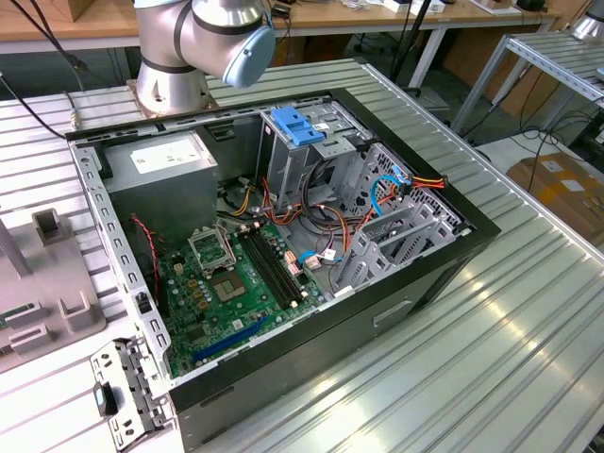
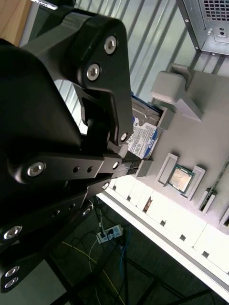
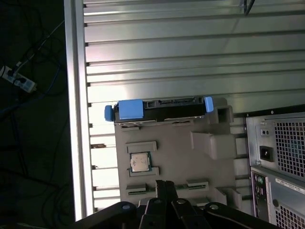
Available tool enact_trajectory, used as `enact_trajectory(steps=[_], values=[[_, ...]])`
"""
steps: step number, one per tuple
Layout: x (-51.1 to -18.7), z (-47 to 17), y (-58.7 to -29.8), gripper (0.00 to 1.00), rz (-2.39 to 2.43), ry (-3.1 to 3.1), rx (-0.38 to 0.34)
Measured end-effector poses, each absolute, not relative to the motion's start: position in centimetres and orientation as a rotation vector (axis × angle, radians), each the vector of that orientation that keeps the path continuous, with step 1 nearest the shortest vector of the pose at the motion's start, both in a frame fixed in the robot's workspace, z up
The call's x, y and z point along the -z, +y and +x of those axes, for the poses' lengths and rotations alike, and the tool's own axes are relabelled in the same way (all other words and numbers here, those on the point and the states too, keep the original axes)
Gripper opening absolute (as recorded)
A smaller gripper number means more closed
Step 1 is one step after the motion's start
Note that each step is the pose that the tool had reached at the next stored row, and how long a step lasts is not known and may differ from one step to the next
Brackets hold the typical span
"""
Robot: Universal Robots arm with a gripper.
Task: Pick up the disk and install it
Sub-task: 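Reach for the disk, then pick up the disk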
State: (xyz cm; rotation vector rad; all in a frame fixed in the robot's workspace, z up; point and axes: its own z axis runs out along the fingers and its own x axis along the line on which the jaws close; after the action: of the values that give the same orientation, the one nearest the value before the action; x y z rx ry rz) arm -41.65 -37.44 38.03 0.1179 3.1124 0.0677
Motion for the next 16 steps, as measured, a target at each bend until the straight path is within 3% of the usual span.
enact_trajectory(steps=[16], values=[[-38.03, -41.66, -37.44, 0.11, 0.012, 3.116, -0.069]])
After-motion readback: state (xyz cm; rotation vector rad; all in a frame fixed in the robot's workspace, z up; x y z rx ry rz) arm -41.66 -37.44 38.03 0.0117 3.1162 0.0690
